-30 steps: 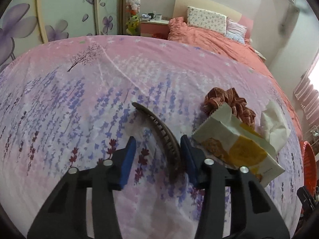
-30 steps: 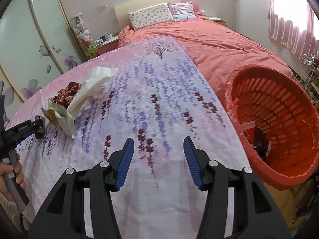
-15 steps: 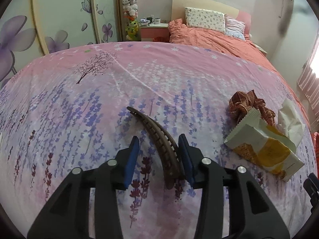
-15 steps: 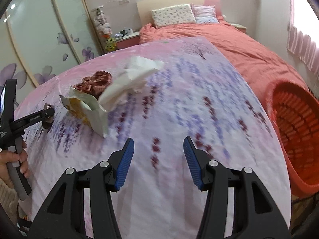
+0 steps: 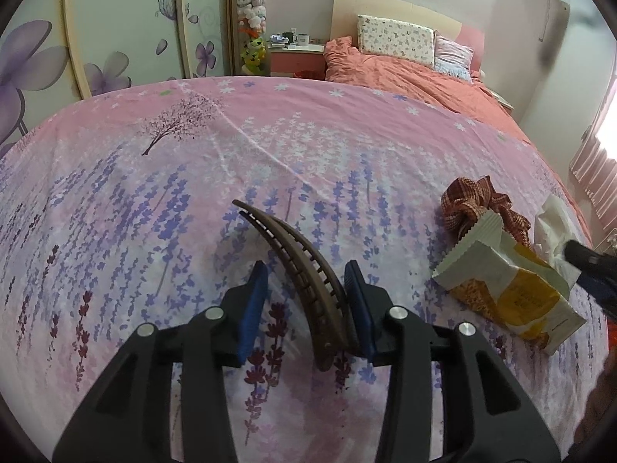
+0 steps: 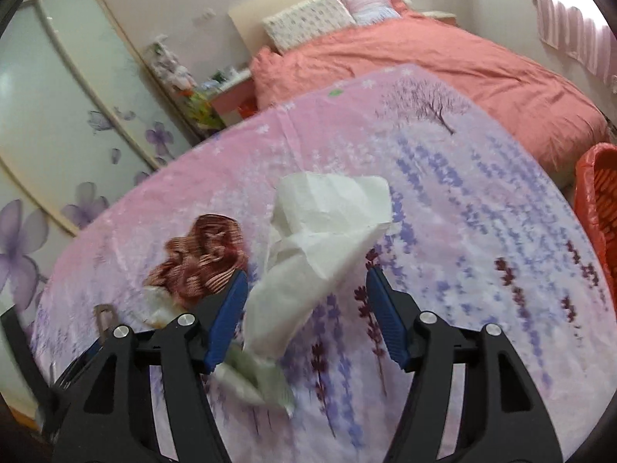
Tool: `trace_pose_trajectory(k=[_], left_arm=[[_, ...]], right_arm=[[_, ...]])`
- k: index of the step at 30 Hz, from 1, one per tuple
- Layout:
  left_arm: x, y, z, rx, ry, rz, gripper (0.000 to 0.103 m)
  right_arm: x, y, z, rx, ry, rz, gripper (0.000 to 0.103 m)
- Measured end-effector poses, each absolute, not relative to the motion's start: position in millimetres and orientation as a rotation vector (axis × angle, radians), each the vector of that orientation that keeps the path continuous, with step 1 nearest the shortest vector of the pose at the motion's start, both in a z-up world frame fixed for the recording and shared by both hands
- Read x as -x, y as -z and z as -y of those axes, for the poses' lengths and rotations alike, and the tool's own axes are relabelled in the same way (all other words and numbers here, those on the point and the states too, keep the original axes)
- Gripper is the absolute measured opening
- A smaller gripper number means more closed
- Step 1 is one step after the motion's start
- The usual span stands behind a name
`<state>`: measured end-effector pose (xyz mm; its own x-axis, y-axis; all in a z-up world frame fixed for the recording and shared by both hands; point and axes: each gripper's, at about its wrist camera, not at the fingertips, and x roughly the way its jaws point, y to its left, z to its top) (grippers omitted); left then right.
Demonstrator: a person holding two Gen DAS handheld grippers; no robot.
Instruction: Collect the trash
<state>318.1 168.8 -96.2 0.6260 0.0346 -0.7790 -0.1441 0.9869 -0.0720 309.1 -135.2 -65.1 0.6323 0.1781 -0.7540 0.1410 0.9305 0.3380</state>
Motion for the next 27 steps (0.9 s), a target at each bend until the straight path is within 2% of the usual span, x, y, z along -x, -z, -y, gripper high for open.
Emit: trace_pose_trajectory(k=[1,5,6,14,24,27], left_arm=[[-318,96,-170,0.136,-0.101,-0.889,0.041],[-318,96,-173,0.144,-0.097,-0.887,0.041],[-318,96,-173,0.146,-0.096,-0.887,0.041],[-318,96,-178,0.166,-0.086,-0.884,0.041],[-299,95,-207,0.223,-0.009,-0.862,0.041],[-298,93,-215,0.225,-0.015,-0.859,0.046]], right_arm=[[-312,69,134,-0.384,-0.006,-0.902,0.062],[-313,75,129,-0.291,0.02,-0.905,0.025],[-312,75,128,-0.247,0.016,-0.905,0.023],[-279,68,167,-0.006,0.152,-0.872,0.021],[-264,77,176,0.001,0.126,-0.864,0.022],[-270,79,188,-0.048,0.1,-0.88,0.024]])
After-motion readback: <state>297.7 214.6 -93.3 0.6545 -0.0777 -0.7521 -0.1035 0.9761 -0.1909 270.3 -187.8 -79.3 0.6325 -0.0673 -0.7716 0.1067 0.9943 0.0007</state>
